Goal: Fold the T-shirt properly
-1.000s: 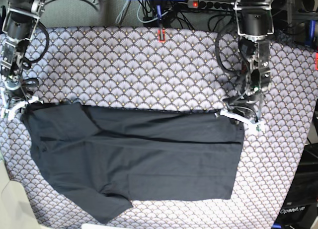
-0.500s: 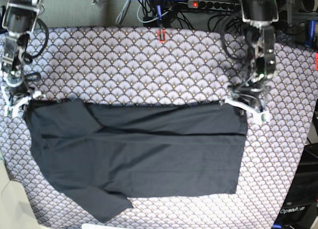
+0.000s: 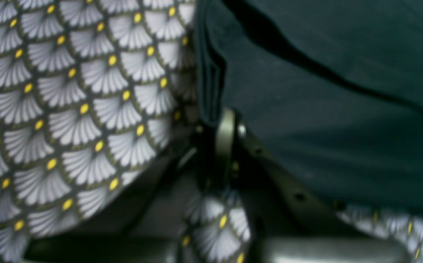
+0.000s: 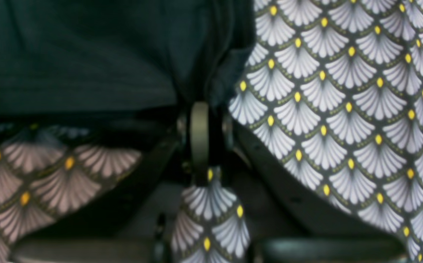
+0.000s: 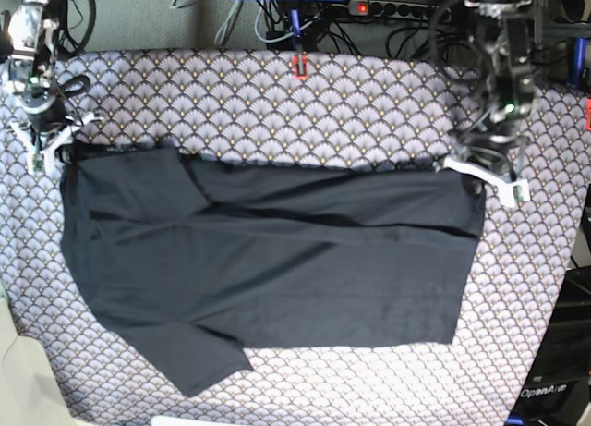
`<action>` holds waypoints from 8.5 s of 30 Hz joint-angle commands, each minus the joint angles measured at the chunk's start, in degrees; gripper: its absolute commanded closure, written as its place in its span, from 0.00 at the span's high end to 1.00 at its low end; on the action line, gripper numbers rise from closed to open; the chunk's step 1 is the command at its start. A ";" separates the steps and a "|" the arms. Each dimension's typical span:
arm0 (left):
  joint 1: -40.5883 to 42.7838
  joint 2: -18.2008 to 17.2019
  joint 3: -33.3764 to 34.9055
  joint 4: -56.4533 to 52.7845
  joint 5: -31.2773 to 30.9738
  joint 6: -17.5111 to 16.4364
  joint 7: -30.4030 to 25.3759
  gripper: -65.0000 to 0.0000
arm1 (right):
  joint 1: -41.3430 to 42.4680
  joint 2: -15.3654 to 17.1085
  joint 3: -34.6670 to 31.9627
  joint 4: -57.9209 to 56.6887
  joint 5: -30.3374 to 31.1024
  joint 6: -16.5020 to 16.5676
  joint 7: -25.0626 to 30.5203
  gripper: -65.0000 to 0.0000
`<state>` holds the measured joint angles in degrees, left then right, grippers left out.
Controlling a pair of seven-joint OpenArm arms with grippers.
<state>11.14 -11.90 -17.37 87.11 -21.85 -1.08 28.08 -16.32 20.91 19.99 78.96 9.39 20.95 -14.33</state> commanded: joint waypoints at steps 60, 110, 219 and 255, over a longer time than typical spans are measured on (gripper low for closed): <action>25.66 -0.71 -7.73 15.61 0.26 -4.94 -2.19 0.36 | -16.61 -8.82 29.90 4.43 -0.20 19.05 11.38 0.19; 22.40 4.38 -21.27 11.57 0.79 -16.37 -1.66 0.36 | -3.24 -29.91 38.52 23.24 -29.56 19.05 15.78 0.18; 16.34 7.37 -19.51 12.19 0.79 -16.02 4.41 0.36 | 6.07 -29.91 29.11 17.26 -33.26 19.05 -2.86 0.20; 15.55 7.55 -19.25 12.01 0.79 -16.19 4.41 0.36 | 6.07 -29.91 28.85 18.40 -34.93 19.05 -2.42 0.38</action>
<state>26.50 -3.92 -36.53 98.06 -20.43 -16.97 33.65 -10.39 -9.52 48.84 96.53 -26.17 40.25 -17.91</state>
